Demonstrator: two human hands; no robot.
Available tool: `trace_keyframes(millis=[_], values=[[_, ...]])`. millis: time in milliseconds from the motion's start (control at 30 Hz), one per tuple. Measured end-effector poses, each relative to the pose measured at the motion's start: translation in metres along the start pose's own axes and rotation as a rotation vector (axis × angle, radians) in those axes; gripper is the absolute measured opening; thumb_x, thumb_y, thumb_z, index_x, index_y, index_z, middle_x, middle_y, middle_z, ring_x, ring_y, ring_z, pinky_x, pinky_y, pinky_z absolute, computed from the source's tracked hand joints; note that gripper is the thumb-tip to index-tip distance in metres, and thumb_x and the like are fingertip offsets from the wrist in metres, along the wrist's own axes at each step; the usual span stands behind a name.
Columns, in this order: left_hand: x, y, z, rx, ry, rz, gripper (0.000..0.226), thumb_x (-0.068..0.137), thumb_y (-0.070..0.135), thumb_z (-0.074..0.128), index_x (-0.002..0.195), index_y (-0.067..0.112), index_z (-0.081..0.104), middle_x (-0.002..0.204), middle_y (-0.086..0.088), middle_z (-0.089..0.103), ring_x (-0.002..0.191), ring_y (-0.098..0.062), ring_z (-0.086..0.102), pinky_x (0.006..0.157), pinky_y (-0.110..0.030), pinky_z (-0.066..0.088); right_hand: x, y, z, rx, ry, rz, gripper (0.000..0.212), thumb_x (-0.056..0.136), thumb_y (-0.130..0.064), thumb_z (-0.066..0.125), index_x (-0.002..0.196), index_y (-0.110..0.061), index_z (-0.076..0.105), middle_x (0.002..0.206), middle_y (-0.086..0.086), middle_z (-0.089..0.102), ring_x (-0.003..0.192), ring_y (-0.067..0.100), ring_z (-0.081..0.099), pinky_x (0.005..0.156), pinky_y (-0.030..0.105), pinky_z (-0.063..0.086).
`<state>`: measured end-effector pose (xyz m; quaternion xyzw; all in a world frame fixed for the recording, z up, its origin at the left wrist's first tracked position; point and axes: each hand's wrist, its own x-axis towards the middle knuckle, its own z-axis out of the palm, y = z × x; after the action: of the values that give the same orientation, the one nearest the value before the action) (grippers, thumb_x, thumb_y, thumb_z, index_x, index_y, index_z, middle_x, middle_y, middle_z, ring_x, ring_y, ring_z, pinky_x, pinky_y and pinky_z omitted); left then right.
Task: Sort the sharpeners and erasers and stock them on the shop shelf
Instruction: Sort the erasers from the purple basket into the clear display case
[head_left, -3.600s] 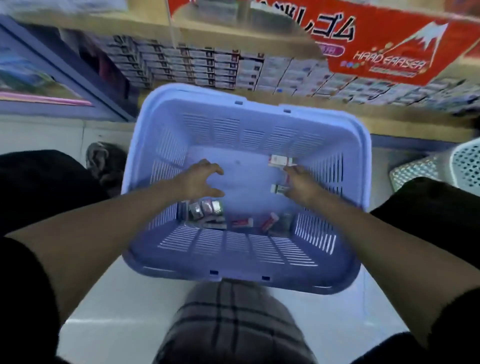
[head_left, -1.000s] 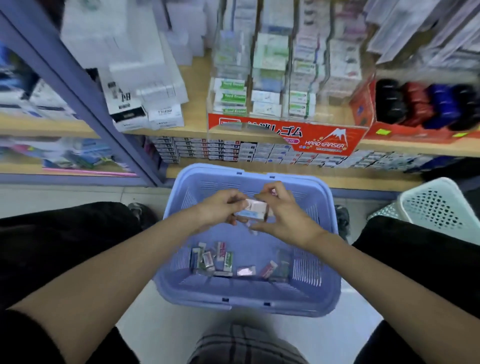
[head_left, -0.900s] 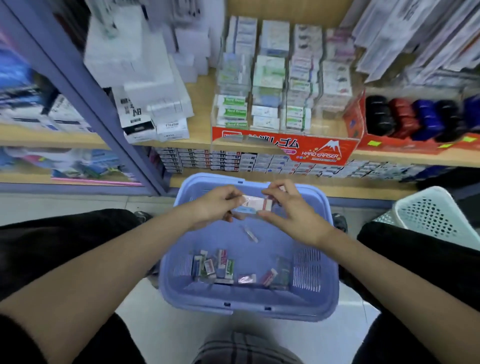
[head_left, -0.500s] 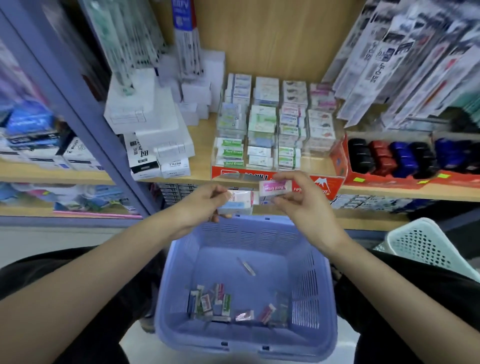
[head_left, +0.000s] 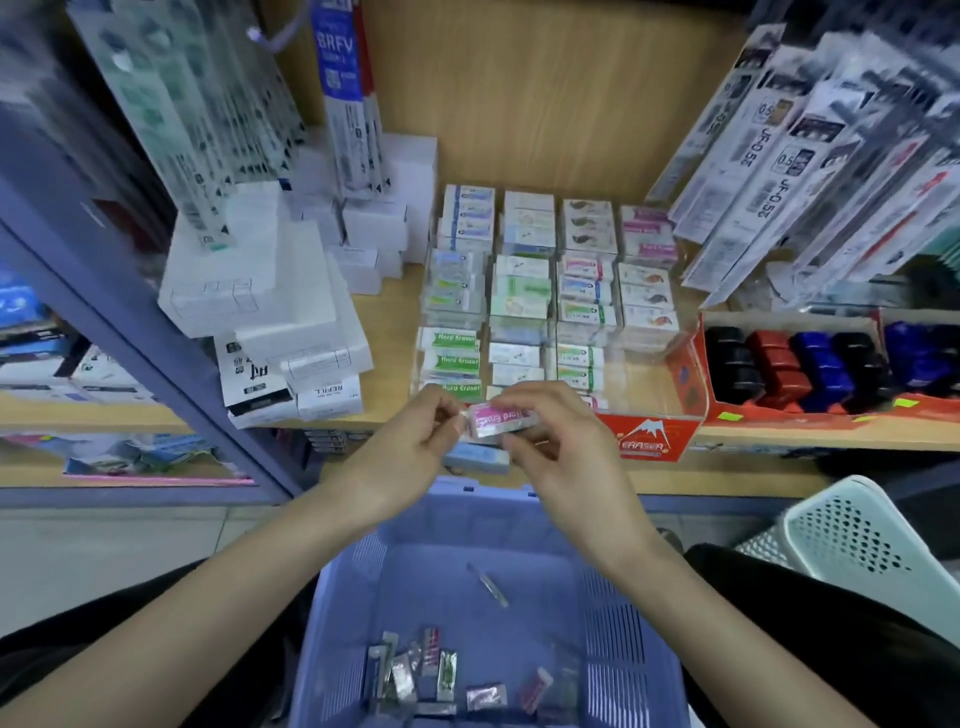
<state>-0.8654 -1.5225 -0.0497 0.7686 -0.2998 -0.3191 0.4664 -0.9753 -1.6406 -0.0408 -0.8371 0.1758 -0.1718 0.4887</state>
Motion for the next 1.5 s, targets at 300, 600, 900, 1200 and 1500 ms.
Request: trace_keyframes(millis=[300,600,900,1200,1500], values=[[0.030,0.017,-0.019,0.118,-0.009,0.112,0.014,0.098,0.016,0.045,0.086,0.023,0.049,0.086,0.003,0.057,0.079,-0.019,0.054,0.074,-0.028,0.051,0.042,-0.006,-0.021,-0.449,0.058,-0.193,0.027,0.077,-0.023,0.065,0.103,-0.028,0.066,0.098,-0.013,0.063,0.089,0.012,0.056,0.072,0.025,0.047],[0.051,0.022,-0.017,0.134,0.055,0.055,0.008,0.097,0.023,0.047,0.092,0.030,0.049,0.095,0.014,0.057,0.086,-0.018,0.059,0.072,-0.025,0.041,0.070,0.006,-0.059,-0.349,0.006,0.087,0.043,0.081,-0.014,0.072,0.120,-0.024,0.056,0.103,-0.012,0.051,0.084,-0.004,0.048,0.074,-0.004,0.029],[0.055,0.020,-0.025,0.103,0.109,-0.055,0.015,0.096,0.020,0.048,0.085,0.030,0.050,0.089,0.012,0.055,0.067,-0.001,0.057,0.063,-0.017,0.043,0.075,0.029,-0.103,-0.335,0.160,0.207,0.033,0.088,-0.019,0.065,0.120,-0.017,0.056,0.106,-0.006,0.057,0.085,0.006,0.054,0.066,0.007,0.039],[0.048,0.018,-0.037,0.071,0.029,-0.184,0.012,0.097,0.015,0.047,0.087,0.018,0.053,0.090,-0.001,0.059,0.057,-0.002,0.064,0.062,-0.013,0.046,0.069,0.029,-0.082,-0.476,0.028,0.114,0.026,0.086,-0.024,0.067,0.111,-0.018,0.063,0.111,-0.006,0.064,0.093,0.007,0.057,0.074,0.011,0.036],[0.032,0.009,-0.069,0.088,0.047,-0.306,0.009,0.097,0.013,0.048,0.092,0.009,0.054,0.090,-0.004,0.053,0.041,-0.001,0.051,0.042,-0.009,0.035,0.086,0.019,0.012,-0.451,-0.188,-0.078,0.020,0.083,-0.014,0.070,0.101,-0.009,0.063,0.105,0.004,0.056,0.093,0.021,0.058,0.077,0.032,0.047]])
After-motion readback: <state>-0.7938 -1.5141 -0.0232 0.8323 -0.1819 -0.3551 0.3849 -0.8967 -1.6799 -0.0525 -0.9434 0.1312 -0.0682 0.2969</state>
